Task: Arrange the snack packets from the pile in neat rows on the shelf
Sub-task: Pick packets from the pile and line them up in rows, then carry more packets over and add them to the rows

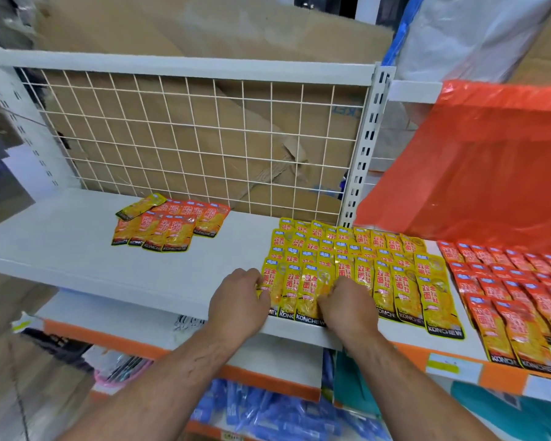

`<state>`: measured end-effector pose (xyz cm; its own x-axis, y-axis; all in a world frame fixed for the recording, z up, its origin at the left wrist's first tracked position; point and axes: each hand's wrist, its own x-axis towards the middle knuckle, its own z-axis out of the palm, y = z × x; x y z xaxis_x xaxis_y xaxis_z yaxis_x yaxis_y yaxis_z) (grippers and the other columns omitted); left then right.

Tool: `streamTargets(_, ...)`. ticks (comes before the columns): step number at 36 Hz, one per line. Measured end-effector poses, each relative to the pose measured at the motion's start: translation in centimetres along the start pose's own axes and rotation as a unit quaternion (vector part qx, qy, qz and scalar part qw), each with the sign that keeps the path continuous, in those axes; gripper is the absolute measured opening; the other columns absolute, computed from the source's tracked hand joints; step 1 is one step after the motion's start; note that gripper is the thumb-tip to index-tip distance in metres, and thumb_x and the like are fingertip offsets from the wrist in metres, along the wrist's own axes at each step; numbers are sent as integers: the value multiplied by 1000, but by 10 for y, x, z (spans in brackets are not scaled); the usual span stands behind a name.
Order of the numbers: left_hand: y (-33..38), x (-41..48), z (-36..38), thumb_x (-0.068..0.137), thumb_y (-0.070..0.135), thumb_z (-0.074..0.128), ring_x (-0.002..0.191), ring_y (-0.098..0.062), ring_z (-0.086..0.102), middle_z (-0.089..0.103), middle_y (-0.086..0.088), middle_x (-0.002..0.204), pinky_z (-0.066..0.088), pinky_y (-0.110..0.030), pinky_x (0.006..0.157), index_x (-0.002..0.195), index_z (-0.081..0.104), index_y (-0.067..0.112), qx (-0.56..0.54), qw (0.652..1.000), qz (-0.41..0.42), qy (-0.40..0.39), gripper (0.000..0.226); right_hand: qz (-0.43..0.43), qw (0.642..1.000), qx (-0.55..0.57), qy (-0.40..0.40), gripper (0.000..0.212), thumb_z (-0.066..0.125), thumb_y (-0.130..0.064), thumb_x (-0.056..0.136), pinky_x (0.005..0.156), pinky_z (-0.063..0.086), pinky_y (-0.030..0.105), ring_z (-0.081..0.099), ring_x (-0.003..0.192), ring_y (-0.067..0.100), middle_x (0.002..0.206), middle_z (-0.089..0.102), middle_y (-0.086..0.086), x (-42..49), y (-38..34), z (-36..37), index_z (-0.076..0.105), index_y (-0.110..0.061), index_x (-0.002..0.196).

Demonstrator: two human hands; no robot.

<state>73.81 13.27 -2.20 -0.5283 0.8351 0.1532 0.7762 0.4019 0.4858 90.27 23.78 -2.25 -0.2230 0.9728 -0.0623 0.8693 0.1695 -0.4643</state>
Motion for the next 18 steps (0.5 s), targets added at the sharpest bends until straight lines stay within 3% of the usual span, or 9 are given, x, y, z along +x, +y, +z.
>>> streamTargets(3,-4,-2,-4,90,31,58,103,-19,55,59,0,107,47,-31,81,113,63,22,1,1000,-4,1,25,-22,1000,5,19,11,54,-22,89,52,32,29,51,71,25,76,55,-1,-4,-1,-1,55,-13,95)
streamTargets(8,-16,-7,-8,91,34,56,116,-19,52,60,1,123,44,-31,94,131,57,24,1,1000,0,7,41,-132,989,44,44,15,55,-30,90,59,38,32,54,76,24,80,59,-2,-18,-19,7,54,-21,79)
streamTargets(13,-39,-9,-18,89,41,51,126,-22,49,58,2,136,38,-32,105,137,55,20,29,999,15,21,52,-235,971,20,33,23,56,-37,91,79,46,34,58,105,23,105,66,-2,-26,-55,23,68,-24,106)
streamTargets(18,-73,-4,-32,90,42,51,131,-22,45,55,1,140,35,-32,109,139,54,19,38,999,-6,19,54,-269,962,46,-12,36,58,-33,92,97,42,32,54,119,24,122,66,2,-25,-88,43,67,-19,123)
